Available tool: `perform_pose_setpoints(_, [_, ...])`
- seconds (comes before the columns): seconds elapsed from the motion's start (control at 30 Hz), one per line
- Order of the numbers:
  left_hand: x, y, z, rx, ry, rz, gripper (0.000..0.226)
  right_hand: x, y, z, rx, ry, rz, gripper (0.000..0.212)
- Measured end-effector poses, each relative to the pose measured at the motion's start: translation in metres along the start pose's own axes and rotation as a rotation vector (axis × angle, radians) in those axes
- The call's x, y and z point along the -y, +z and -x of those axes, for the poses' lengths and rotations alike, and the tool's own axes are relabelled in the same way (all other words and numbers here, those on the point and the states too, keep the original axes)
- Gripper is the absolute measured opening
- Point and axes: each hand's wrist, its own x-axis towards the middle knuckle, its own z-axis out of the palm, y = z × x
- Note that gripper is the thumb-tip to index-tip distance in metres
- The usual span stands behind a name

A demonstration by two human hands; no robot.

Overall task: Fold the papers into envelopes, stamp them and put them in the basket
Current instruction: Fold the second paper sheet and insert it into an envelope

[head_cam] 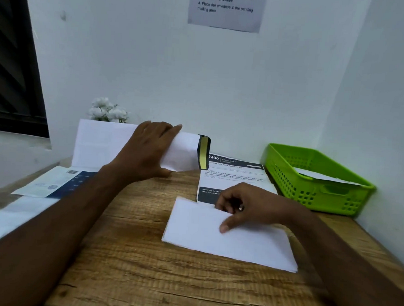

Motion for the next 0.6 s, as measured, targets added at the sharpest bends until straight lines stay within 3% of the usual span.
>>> perform_pose_setpoints(0.17, [0.006, -0.001, 0.000, -0.027, -0.012, 0.007, 0.108, -0.003, -0.014, 0.004, -0.242, -0.065, -0.287, 0.015])
perform_pose_setpoints(0.3, [0.010, -0.003, 0.002, -0.041, -0.017, 0.018, 0.109, -0.011, -0.024, 0.002, -0.617, -0.047, -0.428, 0.015])
perform_pose_setpoints(0.37, [0.010, -0.003, 0.002, -0.044, -0.016, 0.027, 0.109, -0.015, -0.027, 0.001, -0.786, -0.040, -0.377, 0.017])
perform_pose_setpoints(0.6, [0.011, -0.001, 0.001, -0.033, 0.014, 0.047, 0.113, -0.028, -0.024, -0.001, -0.795, 0.027, -0.079, 0.012])
